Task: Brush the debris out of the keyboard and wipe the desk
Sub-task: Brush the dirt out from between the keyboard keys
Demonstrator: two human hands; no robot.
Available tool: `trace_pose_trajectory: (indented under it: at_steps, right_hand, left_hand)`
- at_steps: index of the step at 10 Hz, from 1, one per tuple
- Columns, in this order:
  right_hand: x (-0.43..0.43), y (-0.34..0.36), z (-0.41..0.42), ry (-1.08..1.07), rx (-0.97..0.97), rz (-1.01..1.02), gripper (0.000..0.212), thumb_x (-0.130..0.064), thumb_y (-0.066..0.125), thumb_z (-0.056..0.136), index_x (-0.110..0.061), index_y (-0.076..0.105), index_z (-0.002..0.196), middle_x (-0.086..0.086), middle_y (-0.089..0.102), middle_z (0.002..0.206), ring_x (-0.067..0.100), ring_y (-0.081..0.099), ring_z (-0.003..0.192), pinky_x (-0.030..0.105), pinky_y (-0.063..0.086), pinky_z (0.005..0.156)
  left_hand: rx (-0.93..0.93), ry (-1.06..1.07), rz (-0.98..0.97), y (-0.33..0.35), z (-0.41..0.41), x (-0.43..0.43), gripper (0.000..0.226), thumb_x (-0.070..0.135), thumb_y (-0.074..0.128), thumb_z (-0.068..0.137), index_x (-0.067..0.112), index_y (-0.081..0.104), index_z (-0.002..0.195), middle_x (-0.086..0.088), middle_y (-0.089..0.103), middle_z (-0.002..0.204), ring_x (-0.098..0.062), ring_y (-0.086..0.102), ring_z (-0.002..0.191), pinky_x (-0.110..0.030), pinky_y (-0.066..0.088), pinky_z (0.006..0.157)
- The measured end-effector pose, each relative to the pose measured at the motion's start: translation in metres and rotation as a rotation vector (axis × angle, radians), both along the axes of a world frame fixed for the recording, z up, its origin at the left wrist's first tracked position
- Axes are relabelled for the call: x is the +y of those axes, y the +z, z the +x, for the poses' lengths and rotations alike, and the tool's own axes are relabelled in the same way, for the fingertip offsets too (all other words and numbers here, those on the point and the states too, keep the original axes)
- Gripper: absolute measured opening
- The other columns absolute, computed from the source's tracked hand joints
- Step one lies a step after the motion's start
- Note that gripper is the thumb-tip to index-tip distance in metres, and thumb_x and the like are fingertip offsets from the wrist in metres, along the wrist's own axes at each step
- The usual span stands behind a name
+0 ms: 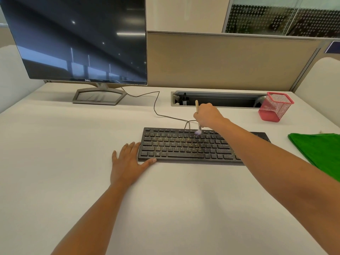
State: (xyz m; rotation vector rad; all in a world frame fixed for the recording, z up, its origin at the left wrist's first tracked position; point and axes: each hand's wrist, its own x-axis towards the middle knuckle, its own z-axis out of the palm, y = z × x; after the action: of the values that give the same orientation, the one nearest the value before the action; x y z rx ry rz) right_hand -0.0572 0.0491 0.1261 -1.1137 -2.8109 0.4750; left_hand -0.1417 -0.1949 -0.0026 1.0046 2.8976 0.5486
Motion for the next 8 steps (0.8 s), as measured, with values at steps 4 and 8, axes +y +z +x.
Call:
trace_pose_trajectory:
  at_steps: [4, 8]
  right_hand:
    - [0.0030, -0.0066, -0.0029, -0.009, 0.139, -0.142, 0.034, -0.021, 0.042, 0.098, 0.006, 0.060, 0.108, 0.020, 0.066, 0.104, 0.028, 0.065, 0.086, 0.033, 0.051, 0.070]
    - [0.0041, -0.0091, 0.0004, -0.017, 0.202, -0.156, 0.037, -0.025, 0.041, 0.099, 0.005, 0.062, 0.109, 0.019, 0.066, 0.103, 0.025, 0.061, 0.081, 0.034, 0.051, 0.073]
  left_hand:
    - [0.004, -0.003, 0.000, 0.0003, 0.0004, -0.0002, 0.110, 0.088, 0.008, 0.056, 0.029, 0.024, 0.147, 0.007, 0.023, 0.155, -0.010, 0.010, 0.145, -0.045, 0.001, 0.116]
    - [0.004, -0.003, -0.002, -0.0010, -0.0007, 0.0004, 0.110, 0.089, 0.007, 0.056, 0.029, 0.023, 0.147, 0.008, 0.022, 0.155, -0.010, 0.009, 0.145, -0.045, 0.002, 0.116]
